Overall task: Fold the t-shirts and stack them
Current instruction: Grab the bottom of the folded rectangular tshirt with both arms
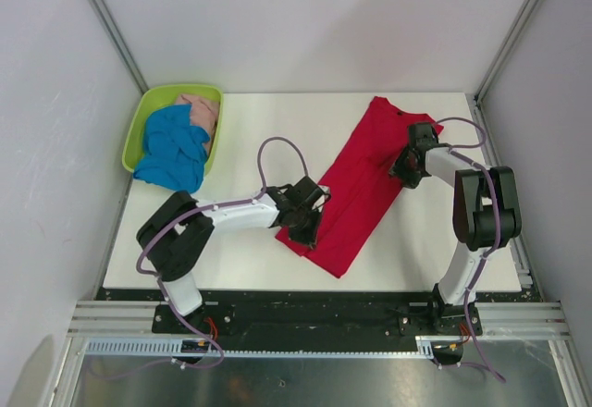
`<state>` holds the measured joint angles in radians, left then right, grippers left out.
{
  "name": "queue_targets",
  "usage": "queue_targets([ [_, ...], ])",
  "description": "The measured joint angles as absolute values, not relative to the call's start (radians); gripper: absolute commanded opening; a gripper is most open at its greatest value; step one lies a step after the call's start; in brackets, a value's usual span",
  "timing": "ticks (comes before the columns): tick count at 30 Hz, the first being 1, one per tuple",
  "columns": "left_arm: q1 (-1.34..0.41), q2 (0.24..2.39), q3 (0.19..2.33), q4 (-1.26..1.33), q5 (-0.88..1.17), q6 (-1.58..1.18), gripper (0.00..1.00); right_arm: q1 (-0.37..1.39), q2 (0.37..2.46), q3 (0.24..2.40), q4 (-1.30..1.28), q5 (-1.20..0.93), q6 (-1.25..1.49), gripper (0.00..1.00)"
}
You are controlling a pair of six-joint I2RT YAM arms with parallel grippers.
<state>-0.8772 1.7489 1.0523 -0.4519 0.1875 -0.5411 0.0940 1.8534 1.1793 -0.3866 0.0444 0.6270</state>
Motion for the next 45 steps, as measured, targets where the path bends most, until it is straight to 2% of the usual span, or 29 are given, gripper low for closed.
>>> queue_targets([
  [11,-0.877,1.706,1.015,-0.453,0.187,-0.550,0.01,0.091,1.859,1.187,-0.391,0.046,0.620,0.47],
  [17,-0.877,1.704,1.012,-0.458,0.189,-0.546,0.35,0.093,1.859,1.193,-0.398,0.054,0.604,0.49],
  [19,-0.877,1.696,1.012,-0.462,0.191,-0.542,0.42,0.097,1.859,1.199,-0.409,0.066,0.598,0.49],
  [21,-0.876,1.675,1.012,-0.469,0.194,-0.542,0.44,0.107,1.858,1.211,-0.427,0.076,0.591,0.49],
  [35,-0.775,1.577,1.012,-0.487,0.132,-0.525,0.39,0.204,1.805,1.295,-0.411,0.054,0.595,0.47],
  [45,-0.633,1.584,1.009,-0.491,0.031,-0.504,0.37,0.233,1.960,1.319,-0.325,0.028,0.662,0.45],
])
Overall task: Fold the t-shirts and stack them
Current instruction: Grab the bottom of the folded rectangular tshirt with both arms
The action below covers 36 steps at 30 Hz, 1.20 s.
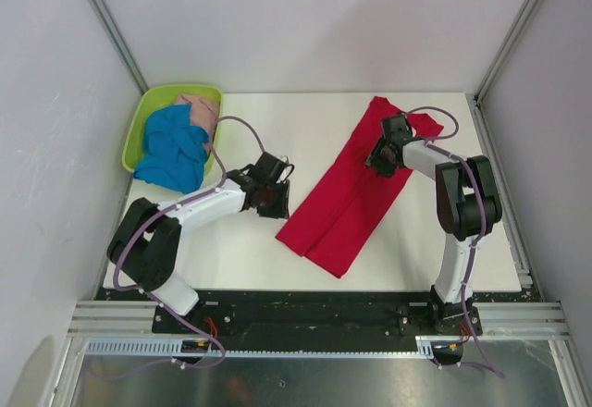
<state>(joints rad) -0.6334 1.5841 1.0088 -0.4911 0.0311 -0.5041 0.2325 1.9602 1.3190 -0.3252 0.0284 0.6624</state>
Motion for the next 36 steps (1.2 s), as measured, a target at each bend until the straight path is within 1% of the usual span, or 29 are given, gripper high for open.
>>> queue_targets([
  [11,-0.625,1.636,0.978,-0.497,0.026,-0.496,0.32,0.245,1.977,1.341,-0.268,0.055,0.721,0.40],
  [13,-0.625,1.639,0.976,-0.498,0.027,-0.496,0.32,0.245,1.978,1.341,-0.263,0.059,0.727,0.36],
  [16,-0.625,1.642,0.976,-0.498,0.029,-0.496,0.31,0.245,1.988,1.357,-0.263,0.063,0.733,0.27],
  [18,-0.625,1.643,0.976,-0.498,0.029,-0.496,0.31,0.245,2.004,1.377,-0.264,0.065,0.741,0.24],
  [36,-0.625,1.646,0.933,-0.493,0.060,-0.498,0.32,0.246,2.070,1.440,-0.287,0.093,0.748,0.24],
])
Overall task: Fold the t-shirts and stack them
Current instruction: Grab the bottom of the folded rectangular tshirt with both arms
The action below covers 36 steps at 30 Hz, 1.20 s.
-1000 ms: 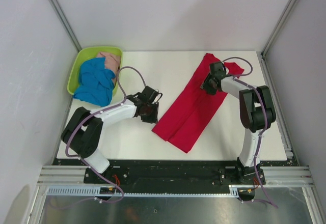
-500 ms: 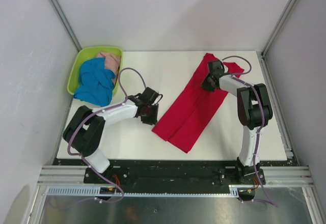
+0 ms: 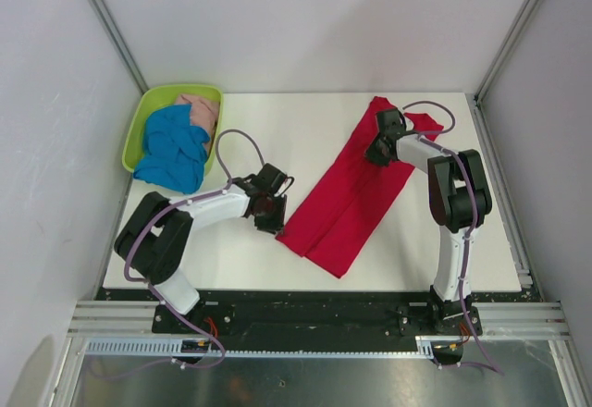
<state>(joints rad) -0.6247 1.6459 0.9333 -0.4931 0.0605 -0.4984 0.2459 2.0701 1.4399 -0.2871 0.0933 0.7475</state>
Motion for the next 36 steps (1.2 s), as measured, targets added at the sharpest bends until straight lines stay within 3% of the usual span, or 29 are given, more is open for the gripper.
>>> queue_targets([
  [3,-0.625,1.645,0.928,-0.490,0.080,-0.504,0.34,0.247,2.071,1.440,-0.290,0.094,0.747,0.23],
  [12,-0.595,1.612,0.923,-0.487,0.120,-0.515,0.38,0.247,2.072,1.441,-0.298,0.093,0.736,0.02],
  [21,-0.585,1.615,0.906,-0.475,0.161,-0.515,0.24,0.247,2.072,1.445,-0.319,0.101,0.731,0.00],
  [28,-0.585,1.618,0.897,-0.468,0.170,-0.524,0.02,0.247,2.072,1.447,-0.339,0.119,0.723,0.00],
  [36,-0.585,1.618,0.887,-0.455,0.170,-0.526,0.00,0.244,2.072,1.448,-0.348,0.134,0.716,0.00],
])
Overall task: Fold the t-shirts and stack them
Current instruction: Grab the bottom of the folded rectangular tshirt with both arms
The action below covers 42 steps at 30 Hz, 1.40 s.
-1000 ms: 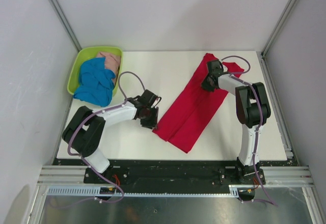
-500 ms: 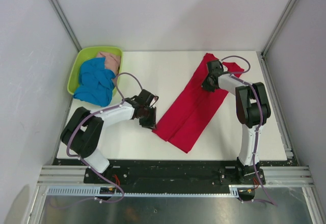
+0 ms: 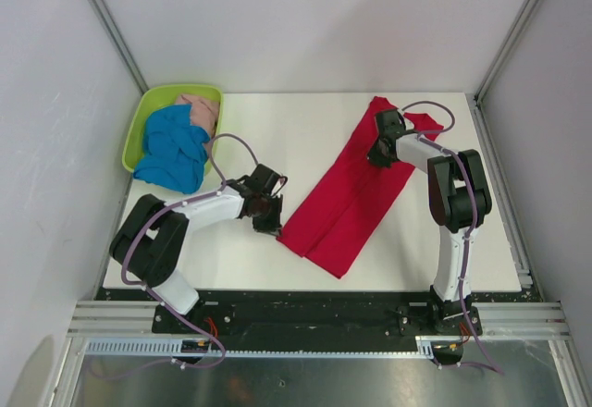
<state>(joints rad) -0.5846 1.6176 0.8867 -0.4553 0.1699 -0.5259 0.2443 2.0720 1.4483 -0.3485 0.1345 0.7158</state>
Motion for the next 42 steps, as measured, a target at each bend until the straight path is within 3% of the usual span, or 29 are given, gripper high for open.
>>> queue_targets([
  [9,-0.585,1.617,0.880,-0.450,0.170,-0.527,0.00,0.235,2.055,1.450,-0.411,0.161,0.699,0.03],
  [15,-0.585,1.615,0.879,-0.449,0.178,-0.531,0.00,0.236,2.051,1.450,-0.431,0.153,0.680,0.45],
  [18,-0.585,1.606,0.871,-0.448,0.195,-0.532,0.00,0.242,2.032,1.450,-0.444,0.136,0.664,0.52],
  [24,-0.585,1.554,0.819,-0.443,0.233,-0.535,0.00,0.265,1.915,1.432,-0.501,0.101,0.663,0.50],
  [31,-0.609,1.467,0.744,-0.440,0.248,-0.568,0.00,0.376,1.540,1.134,-0.539,0.058,0.752,0.43],
  [37,-0.629,1.421,0.710,-0.440,0.247,-0.593,0.00,0.588,1.266,0.857,-0.606,0.051,0.944,0.40],
  [42,-0.631,1.417,0.709,-0.440,0.247,-0.596,0.00,0.840,1.164,0.750,-0.672,0.075,1.149,0.39],
])
